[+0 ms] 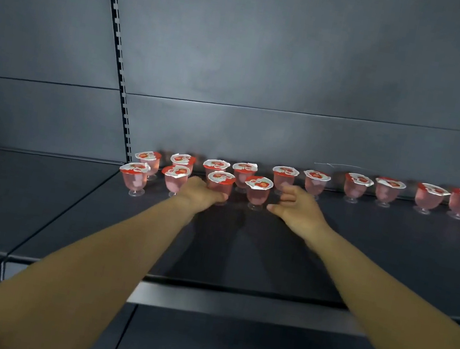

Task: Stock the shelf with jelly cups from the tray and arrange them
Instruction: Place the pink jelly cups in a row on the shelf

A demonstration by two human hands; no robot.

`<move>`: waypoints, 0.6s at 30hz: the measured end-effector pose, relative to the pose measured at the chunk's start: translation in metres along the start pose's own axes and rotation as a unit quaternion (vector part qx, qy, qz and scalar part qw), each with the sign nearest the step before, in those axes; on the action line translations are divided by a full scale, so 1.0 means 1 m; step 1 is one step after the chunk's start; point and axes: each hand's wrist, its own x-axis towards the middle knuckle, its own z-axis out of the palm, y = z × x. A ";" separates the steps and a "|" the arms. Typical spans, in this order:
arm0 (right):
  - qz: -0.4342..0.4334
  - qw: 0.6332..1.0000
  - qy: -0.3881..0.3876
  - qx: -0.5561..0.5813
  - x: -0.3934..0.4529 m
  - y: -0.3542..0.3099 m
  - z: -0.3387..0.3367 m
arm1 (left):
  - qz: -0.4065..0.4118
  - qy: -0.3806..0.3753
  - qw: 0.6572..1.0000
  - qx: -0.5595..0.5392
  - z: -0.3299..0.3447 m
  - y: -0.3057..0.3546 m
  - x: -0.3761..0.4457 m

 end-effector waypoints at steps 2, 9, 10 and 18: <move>-0.011 0.994 -0.028 -0.107 -0.019 -0.003 -0.029 | -0.003 -0.020 0.998 0.066 -0.013 0.011 -0.018; -0.049 0.922 -0.077 -0.375 -0.129 -0.026 -0.119 | 0.132 -0.099 0.913 0.374 -0.021 0.053 -0.128; -0.049 0.912 -0.071 -0.402 -0.149 -0.027 -0.129 | 0.137 -0.106 0.903 0.394 -0.018 0.055 -0.147; -0.027 0.869 -0.047 -0.492 -0.298 0.019 -0.165 | 0.197 -0.148 0.878 0.410 0.037 0.041 -0.298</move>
